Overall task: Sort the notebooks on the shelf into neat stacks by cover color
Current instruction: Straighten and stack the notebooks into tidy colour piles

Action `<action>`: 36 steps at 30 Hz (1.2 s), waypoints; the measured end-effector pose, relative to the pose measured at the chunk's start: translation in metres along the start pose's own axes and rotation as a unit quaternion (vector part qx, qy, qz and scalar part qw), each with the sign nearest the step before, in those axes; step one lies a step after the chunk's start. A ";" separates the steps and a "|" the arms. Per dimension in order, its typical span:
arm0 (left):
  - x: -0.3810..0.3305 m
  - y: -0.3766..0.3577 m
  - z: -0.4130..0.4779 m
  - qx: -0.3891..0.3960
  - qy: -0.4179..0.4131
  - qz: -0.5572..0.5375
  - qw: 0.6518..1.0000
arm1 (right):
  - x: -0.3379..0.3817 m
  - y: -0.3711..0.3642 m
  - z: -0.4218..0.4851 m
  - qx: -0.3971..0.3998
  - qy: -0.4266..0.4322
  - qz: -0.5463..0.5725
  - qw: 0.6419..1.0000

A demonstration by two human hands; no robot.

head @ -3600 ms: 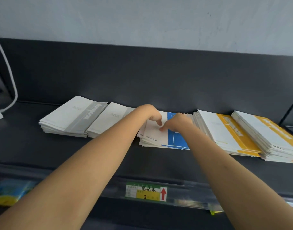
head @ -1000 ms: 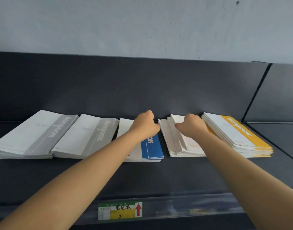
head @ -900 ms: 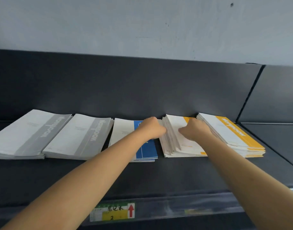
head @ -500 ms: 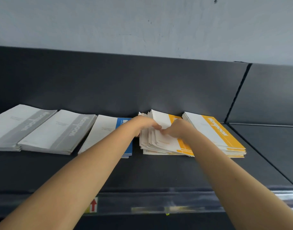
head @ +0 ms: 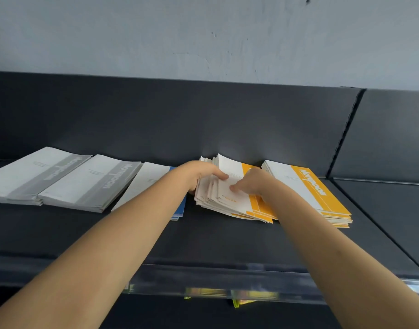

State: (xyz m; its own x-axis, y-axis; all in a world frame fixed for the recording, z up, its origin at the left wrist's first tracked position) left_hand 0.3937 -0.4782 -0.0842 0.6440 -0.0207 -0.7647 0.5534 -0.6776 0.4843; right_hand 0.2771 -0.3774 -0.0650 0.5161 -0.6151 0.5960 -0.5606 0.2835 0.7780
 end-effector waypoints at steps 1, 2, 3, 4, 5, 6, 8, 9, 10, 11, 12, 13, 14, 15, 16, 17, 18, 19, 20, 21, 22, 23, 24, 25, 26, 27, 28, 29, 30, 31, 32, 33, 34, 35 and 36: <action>0.002 -0.001 0.004 0.000 -0.002 -0.018 1.000 | 0.000 0.000 0.000 0.002 -0.003 0.007 1.000; 0.001 -0.002 0.003 -0.004 -0.008 -0.035 0.999 | -0.001 0.000 -0.001 0.005 -0.005 0.020 1.000; 0.000 -0.001 0.000 -0.019 -0.018 -0.052 0.998 | -0.001 0.000 -0.002 0.007 -0.010 0.039 0.999; -0.001 0.001 -0.003 -0.041 -0.030 -0.064 0.997 | -0.003 0.000 -0.001 0.009 -0.018 0.070 0.997; -0.002 0.004 -0.004 -0.058 -0.042 -0.077 0.994 | -0.006 0.001 -0.001 0.005 -0.029 0.121 0.992; -0.003 0.007 -0.005 -0.067 -0.053 -0.091 0.992 | -0.007 0.003 -0.001 -0.004 -0.035 0.179 0.983; -0.008 0.016 -0.009 -0.074 -0.083 -0.118 0.987 | -0.010 0.015 0.001 -0.053 -0.037 0.263 0.962; -0.011 0.022 -0.013 -0.079 -0.108 -0.136 0.982 | -0.011 0.020 0.003 -0.081 -0.032 0.289 0.953; -0.015 0.029 -0.017 -0.084 -0.141 -0.161 0.973 | -0.011 0.024 0.003 -0.098 -0.020 0.323 0.941; -0.018 0.034 -0.021 -0.091 -0.173 -0.192 0.962 | -0.008 0.025 0.004 -0.102 -0.004 0.367 0.925; -0.020 0.039 -0.023 -0.096 -0.202 -0.217 0.950 | -0.005 0.025 0.004 -0.095 0.018 0.412 0.906; -0.022 0.041 -0.024 -0.099 -0.225 -0.227 0.942 | 0.000 0.025 0.003 -0.079 0.042 0.455 0.886; -0.024 0.042 -0.026 -0.101 -0.243 -0.223 0.938 | 0.004 0.024 0.002 -0.059 0.064 0.488 0.868; -0.026 0.041 -0.028 -0.101 -0.262 -0.209 0.937 | 0.007 0.024 0.002 -0.045 0.089 0.509 0.855; -0.029 0.039 -0.030 -0.102 -0.278 -0.187 0.937 | 0.009 0.025 0.000 -0.036 0.116 0.521 0.845; -0.030 0.037 -0.033 -0.104 -0.289 -0.162 0.938 | 0.009 0.024 -0.001 -0.034 0.136 0.530 0.837; -0.030 0.035 -0.036 -0.105 -0.299 -0.139 0.938 | 0.009 0.024 -0.003 -0.036 0.149 0.535 0.831; -0.030 0.032 -0.036 -0.102 -0.307 -0.118 0.939 | 0.007 0.024 -0.003 -0.047 0.155 0.537 0.828; -0.029 0.031 -0.035 -0.099 -0.310 -0.106 0.940 | 0.005 0.026 -0.004 -0.064 0.158 0.538 0.826; -0.029 0.032 -0.033 -0.101 -0.312 -0.102 0.939 | 0.005 0.029 -0.005 -0.085 0.164 0.538 0.822; -0.028 0.034 -0.032 -0.108 -0.317 -0.108 0.936 | 0.006 0.034 -0.007 -0.105 0.172 0.540 0.817; -0.028 0.036 -0.031 -0.119 -0.324 -0.121 0.931 | 0.009 0.040 -0.009 -0.122 0.181 0.544 0.810; -0.029 0.038 -0.032 -0.134 -0.333 -0.137 0.923 | 0.012 0.046 -0.011 -0.136 0.189 0.547 0.804; -0.031 0.039 -0.035 -0.149 -0.343 -0.148 0.915 | 0.017 0.050 -0.013 -0.144 0.200 0.548 0.799; -0.034 0.037 -0.038 -0.163 -0.356 -0.157 0.907 | 0.021 0.052 -0.015 -0.146 0.210 0.546 0.798; -0.036 0.035 -0.040 -0.175 -0.366 -0.164 0.899 | 0.024 0.052 -0.017 -0.145 0.219 0.542 0.798; -0.037 0.033 -0.041 -0.184 -0.373 -0.171 0.893 | 0.026 0.050 -0.019 -0.142 0.225 0.536 0.801; -0.037 0.030 -0.041 -0.190 -0.378 -0.173 0.889 | 0.026 0.047 -0.020 -0.137 0.228 0.529 0.806; -0.036 0.029 -0.039 -0.195 -0.380 -0.174 0.887 | 0.023 0.043 -0.020 -0.132 0.227 0.520 0.813; -0.034 0.028 -0.038 -0.201 -0.378 -0.172 0.887 | 0.020 0.039 -0.019 -0.127 0.223 0.511 0.820; -0.031 0.028 -0.035 -0.206 -0.376 -0.169 0.888 | 0.015 0.035 -0.019 -0.124 0.218 0.506 0.826; -0.030 0.027 -0.033 -0.209 -0.375 -0.164 0.888 | 0.012 0.032 -0.018 -0.122 0.213 0.505 0.827; -0.029 0.026 -0.032 -0.209 -0.378 -0.159 0.888 | 0.009 0.030 -0.018 -0.120 0.209 0.508 0.827; -0.029 0.025 -0.032 -0.209 -0.384 -0.154 0.886 | 0.008 0.029 -0.018 -0.119 0.208 0.510 0.826; -0.030 0.025 -0.032 -0.210 -0.390 -0.153 0.884 | 0.008 0.030 -0.018 -0.118 0.209 0.511 0.825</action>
State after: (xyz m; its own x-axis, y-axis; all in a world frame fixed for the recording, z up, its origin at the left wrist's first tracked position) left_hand 0.4050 -0.4711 -0.0359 -0.0378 -0.4949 -0.8681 0.8913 -0.4095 0.1946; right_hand 0.2765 -0.3604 -0.0331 0.0573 0.3286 0.9427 -0.7257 0.6622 -0.1867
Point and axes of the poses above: each hand's wrist, its own z-axis towards the middle knuckle, its own y-axis out of the back of the hand, x = y × z, the point moved 8 cm from there along z, towards the middle knuckle, and after that the axes turned 12 degrees about z, right-handed, at the moved point
